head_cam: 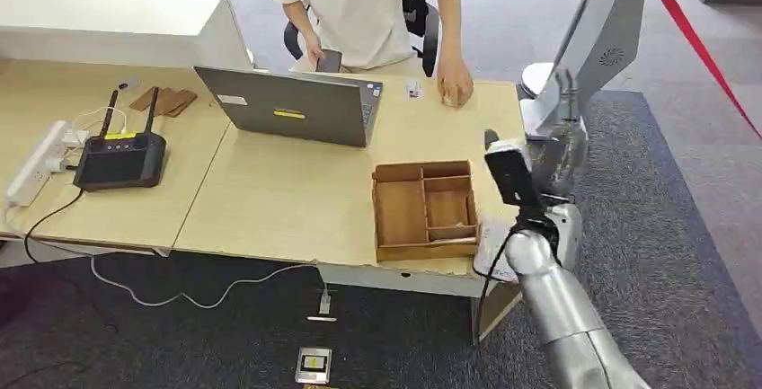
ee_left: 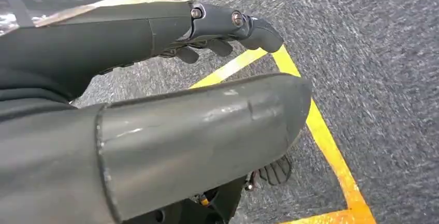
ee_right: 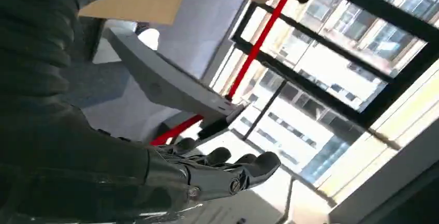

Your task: Pass the card to the sensor for recognition and then transmit it.

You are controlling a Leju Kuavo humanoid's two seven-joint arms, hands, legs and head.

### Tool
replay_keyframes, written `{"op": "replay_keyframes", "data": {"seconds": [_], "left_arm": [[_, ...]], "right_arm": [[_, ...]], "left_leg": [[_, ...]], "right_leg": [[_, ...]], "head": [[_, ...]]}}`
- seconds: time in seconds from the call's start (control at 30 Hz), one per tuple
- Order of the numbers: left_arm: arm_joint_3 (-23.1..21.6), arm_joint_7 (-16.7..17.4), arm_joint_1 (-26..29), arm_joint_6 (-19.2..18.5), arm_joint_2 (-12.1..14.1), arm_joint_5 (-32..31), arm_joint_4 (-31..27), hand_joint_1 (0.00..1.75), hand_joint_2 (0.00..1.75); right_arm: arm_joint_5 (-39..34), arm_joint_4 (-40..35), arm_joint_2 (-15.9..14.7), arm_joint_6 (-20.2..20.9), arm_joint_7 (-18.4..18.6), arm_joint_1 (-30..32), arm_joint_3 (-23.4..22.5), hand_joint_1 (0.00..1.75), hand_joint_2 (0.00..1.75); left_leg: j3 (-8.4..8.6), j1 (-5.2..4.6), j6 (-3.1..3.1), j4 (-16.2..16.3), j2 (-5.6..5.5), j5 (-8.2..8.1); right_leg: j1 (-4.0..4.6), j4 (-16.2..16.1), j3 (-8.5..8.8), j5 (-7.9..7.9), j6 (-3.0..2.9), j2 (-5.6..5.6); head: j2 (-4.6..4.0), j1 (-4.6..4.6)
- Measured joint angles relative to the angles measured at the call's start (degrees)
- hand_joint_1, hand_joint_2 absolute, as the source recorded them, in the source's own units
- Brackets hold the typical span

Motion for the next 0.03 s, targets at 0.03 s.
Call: {"op": "replay_keyframes", "data": {"seconds": [0.03], "left_arm": [[0.3, 0.1, 0.0, 0.0, 0.0, 0.0, 0.0, 0.00, 0.00]], "right_arm": [[-2.1, -1.2, -0.5, 0.0, -0.2, 1.8, -3.7, 0.00, 1.75]], "left_leg": [[0.00, 0.00, 0.01, 0.0, 0.00, 0.00]], "right_leg": [[-0.01, 0.0, 0.00, 0.00, 0.02, 0.00]], "head": [[0.00, 0.04]]}}
